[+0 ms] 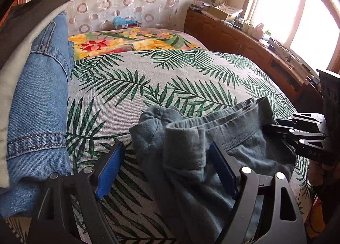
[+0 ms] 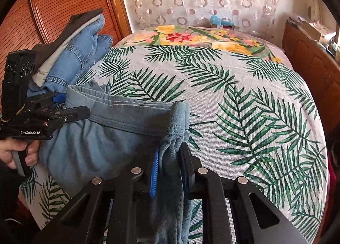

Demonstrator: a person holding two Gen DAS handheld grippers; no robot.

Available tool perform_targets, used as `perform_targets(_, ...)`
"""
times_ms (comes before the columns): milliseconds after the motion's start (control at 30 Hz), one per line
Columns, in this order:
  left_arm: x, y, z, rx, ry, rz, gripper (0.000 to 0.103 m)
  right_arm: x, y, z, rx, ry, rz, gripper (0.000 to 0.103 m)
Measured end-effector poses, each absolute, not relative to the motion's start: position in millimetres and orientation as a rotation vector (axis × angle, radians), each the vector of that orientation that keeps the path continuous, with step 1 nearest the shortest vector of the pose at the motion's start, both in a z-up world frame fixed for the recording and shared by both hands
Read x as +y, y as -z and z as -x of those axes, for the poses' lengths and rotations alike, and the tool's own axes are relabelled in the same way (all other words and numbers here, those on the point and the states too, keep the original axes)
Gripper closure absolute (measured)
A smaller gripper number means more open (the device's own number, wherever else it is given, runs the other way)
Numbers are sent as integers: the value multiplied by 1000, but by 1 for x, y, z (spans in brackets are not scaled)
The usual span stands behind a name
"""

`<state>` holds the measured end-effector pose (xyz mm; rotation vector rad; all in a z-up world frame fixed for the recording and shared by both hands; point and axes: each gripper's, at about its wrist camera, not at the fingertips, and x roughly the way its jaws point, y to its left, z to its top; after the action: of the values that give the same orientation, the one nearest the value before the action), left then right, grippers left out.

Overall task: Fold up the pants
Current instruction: 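Grasp the folded shorts' edge with the right gripper while the left gripper grasps beside it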

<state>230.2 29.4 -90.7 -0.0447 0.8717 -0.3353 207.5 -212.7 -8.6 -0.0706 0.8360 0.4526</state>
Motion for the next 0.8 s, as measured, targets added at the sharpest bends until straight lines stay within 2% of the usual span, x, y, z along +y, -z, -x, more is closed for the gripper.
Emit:
perform_targets(267,30,90,-229,870,334,47,21,-208,9,-205,827,-442,79,86)
perform_targets(433,30,86,-228,871,370,71,39,-207,7,-204,816,-434,85,86)
perform_targets(633,29,87,-228,868,378,68,44,-208,6,-203,807,-417,84,86)
perform_targets(733,30,88,-229,872,381,79,44,-207,7,-205,804,-380,108,75)
perform_targets(800,30,89,-230,873,381,92,44,-207,10,-208,813,-387,107,73)
